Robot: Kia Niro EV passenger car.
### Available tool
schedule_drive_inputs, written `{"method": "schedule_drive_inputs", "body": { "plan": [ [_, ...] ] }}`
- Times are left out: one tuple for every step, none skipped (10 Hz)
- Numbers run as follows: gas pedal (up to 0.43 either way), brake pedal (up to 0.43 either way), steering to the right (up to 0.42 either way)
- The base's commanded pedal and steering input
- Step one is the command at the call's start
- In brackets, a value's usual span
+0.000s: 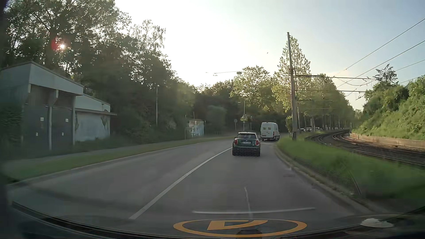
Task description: Follow the waypoints while adhering to traffic rules and regulations
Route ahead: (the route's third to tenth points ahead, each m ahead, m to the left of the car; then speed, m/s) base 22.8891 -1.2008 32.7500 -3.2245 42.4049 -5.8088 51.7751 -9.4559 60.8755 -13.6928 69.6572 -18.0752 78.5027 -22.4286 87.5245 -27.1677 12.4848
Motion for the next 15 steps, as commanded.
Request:
{"method": "schedule_drive_inputs", "body": {
  "plan": [
    [0.13, 0.0, 0.023],
    [0.13, 0.0, 0.023],
    [0.13, 0.0, 0.023],
    [0.138, 0.0, 0.024],
    [0.138, 0.0, 0.024],
    [0.138, 0.0, 0.025],
    [0.138, 0.0, 0.026],
    [0.138, 0.0, 0.027],
    [0.138, 0.0, 0.027],
    [0.138, 0.0, 0.028],
    [0.138, 0.0, 0.031],
    [0.138, 0.0, 0.033],
    [0.138, 0.0, 0.035],
    [0.157, 0.0, 0.037],
    [0.157, 0.0, 0.038]
  ]
}}
